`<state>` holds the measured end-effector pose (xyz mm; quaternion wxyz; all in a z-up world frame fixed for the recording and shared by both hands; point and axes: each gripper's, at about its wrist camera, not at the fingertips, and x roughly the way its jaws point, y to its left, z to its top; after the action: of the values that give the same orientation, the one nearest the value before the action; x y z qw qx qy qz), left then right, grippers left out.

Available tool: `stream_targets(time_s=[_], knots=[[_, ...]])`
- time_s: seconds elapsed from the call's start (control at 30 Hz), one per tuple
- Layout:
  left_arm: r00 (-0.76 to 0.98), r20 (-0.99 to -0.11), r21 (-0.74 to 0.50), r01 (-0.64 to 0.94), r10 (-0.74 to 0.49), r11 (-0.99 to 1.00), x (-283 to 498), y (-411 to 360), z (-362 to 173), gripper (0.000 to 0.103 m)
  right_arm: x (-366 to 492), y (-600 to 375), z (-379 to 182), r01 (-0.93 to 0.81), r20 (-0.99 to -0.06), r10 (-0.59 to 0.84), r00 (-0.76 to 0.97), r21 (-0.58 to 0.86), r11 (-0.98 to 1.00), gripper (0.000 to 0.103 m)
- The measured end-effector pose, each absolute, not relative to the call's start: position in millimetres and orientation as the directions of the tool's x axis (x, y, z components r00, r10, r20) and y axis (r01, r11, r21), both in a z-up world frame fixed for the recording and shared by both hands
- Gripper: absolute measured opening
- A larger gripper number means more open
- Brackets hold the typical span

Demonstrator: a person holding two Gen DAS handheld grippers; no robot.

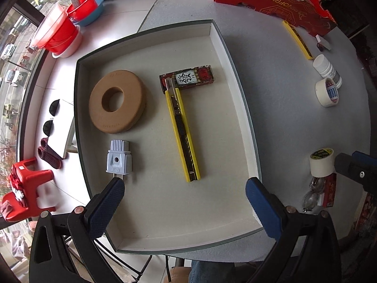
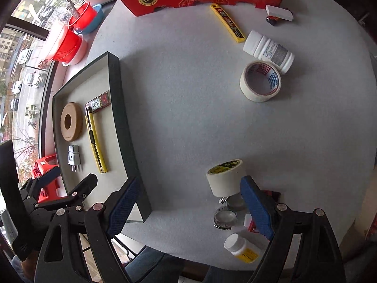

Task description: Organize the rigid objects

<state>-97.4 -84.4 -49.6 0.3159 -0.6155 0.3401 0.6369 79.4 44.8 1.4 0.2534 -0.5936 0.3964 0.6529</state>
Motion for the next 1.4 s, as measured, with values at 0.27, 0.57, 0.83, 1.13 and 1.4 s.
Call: stream_targets(time_s=[0.27,0.57,0.83,1.13,1.4], knots=[[-0.053,-0.998,0.054,-0.883,-0.015,-0.466,-58,-55,-47,0.103,155,63,-2,-0.881,-0.973,-0.132,-0.187,0.226,-0.417,0.087],[-0.036,-0.999,0.042,-0.936,-0.025,-0.35,-7,-18,-51,0.103,236,72,-19,-0.948,-0.972,-0.133,-0.192,0.219,-0.232,0.087],[-0.027,-1.0,0.026,-0.989,0.007,-0.147,63,16,-63,0.103,278,67,-38,-0.966,-0.968,-0.166,-0.19,0.215,-0.146,0.087],[-0.057,-0.998,0.062,-0.99,-0.039,-0.129,75,34,-97,0.103,286,62,-44,-0.958,-0.965,-0.179,-0.191,0.224,-0.182,0.087],[-0.113,-0.992,0.122,-0.974,-0.056,-0.19,31,47,-115,0.103,249,45,-64,-0.933,-0.962,-0.215,-0.17,0.227,-0.278,0.087]])
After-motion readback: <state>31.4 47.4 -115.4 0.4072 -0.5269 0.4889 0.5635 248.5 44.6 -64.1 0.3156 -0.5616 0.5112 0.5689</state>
